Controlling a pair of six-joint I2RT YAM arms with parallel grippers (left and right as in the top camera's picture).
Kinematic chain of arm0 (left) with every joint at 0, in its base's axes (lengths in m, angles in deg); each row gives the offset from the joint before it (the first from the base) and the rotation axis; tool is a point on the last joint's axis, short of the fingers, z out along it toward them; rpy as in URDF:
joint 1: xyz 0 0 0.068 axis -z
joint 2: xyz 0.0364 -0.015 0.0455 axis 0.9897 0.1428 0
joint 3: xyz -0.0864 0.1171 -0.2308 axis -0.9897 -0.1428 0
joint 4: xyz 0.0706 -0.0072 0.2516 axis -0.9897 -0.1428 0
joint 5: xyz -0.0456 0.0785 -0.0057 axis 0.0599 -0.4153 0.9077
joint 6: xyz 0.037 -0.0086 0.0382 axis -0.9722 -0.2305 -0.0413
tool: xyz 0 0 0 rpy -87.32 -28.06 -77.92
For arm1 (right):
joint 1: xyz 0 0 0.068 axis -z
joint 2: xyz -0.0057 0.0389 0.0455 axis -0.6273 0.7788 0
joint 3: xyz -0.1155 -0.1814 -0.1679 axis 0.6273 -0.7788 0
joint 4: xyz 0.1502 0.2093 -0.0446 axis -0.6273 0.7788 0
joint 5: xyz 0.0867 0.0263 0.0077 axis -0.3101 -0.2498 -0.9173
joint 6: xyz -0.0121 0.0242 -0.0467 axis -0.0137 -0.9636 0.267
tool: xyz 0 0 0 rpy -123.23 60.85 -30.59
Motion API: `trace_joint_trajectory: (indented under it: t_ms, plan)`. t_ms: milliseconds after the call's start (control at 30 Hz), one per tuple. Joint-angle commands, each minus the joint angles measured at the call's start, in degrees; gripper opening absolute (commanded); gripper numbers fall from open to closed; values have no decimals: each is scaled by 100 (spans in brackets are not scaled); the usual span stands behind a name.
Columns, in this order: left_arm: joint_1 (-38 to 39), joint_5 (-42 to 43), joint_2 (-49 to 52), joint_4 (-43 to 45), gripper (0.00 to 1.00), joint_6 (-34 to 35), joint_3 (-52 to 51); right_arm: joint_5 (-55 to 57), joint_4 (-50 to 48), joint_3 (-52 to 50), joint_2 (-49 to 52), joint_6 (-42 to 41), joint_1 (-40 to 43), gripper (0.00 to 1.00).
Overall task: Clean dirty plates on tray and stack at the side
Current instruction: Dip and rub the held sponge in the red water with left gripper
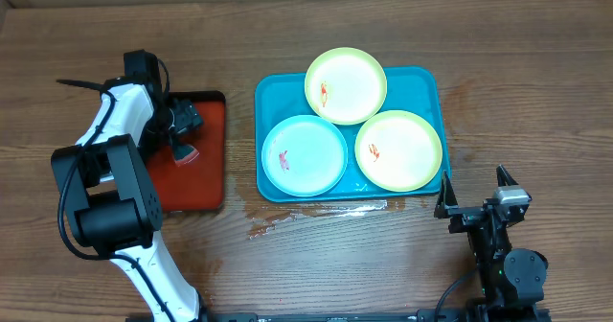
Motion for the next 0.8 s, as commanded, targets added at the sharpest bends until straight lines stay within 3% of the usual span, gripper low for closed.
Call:
trace_joint_trajectory:
  t_ms: [0, 67, 167, 233, 267, 300, 333, 367, 600, 767]
  plan:
    - [11, -87, 87, 101, 54, -2, -59, -26, -35, -59, -46, 24, 4, 100]
    - [11, -87, 87, 133, 32, -2, -59, -26, -35, -59, -46, 24, 4, 100]
    - [11, -87, 87, 179, 7, -2, -59, -26, -35, -59, -46, 24, 4, 100]
    - [11, -85, 87, 175, 6, -2, -59, -28, -35, -59, -46, 24, 4, 100]
    - [11, -83, 87, 170, 19, -2, -59, -28, -35, -59, -46, 24, 4, 100]
    - [11, -74, 87, 151, 50, -2, -59, -28, -35, -59, -46, 24, 4, 100]
    - [11, -57, 87, 116, 93, 0, -59, -28, -35, -59, -46, 24, 4, 100]
    - [13, -24, 87, 61, 100, 0, -59, -26, -35, -59, -46, 24, 4, 100]
    - [13, 861, 87, -748, 100, 0, -59, -26, -35, -59, -46, 24, 4, 100]
    - [13, 914, 87, -918, 82, -2, -59, -26, -35, -59, -46, 24, 4, 100]
